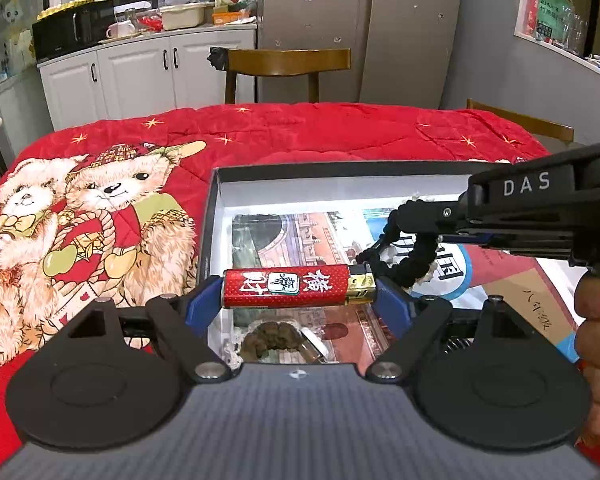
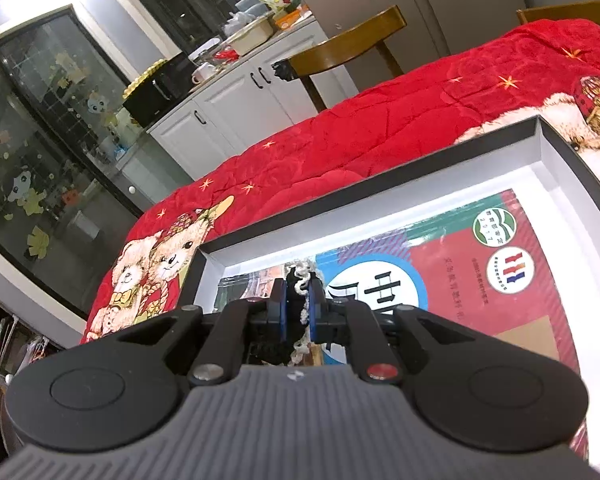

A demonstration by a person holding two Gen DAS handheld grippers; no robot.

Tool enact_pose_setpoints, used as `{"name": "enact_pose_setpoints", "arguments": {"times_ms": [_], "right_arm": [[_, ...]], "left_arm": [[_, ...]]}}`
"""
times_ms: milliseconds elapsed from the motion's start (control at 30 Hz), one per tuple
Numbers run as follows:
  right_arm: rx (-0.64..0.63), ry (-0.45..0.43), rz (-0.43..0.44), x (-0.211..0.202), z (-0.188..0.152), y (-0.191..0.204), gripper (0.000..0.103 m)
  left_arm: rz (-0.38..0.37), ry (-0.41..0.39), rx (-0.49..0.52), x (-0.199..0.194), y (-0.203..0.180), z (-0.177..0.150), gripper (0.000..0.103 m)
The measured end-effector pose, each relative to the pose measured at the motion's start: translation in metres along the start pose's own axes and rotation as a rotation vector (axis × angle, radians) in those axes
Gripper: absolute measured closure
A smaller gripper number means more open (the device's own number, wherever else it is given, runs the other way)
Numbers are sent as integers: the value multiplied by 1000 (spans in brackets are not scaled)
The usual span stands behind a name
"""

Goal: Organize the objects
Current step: 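Carry both held items over the box and lower them inside, then open both grippers to drop the tube and scrunchie into the box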

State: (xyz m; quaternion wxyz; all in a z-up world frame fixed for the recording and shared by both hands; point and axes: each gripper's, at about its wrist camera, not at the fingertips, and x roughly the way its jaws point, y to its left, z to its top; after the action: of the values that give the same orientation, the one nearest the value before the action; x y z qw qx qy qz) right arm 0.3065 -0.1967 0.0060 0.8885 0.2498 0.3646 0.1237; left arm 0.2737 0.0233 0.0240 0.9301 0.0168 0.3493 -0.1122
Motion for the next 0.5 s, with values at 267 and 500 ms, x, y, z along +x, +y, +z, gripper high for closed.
{"name": "enact_pose_setpoints", "arguments": {"times_ms": [267, 500], "right_arm": [[-3, 18, -5, 2, -1, -2, 90], [-2, 30, -3, 4, -2, -3, 90]], "left_arm": [[-12, 2, 5, 1, 1, 0, 18], [-11, -3, -2, 1, 3, 1, 18]]}}
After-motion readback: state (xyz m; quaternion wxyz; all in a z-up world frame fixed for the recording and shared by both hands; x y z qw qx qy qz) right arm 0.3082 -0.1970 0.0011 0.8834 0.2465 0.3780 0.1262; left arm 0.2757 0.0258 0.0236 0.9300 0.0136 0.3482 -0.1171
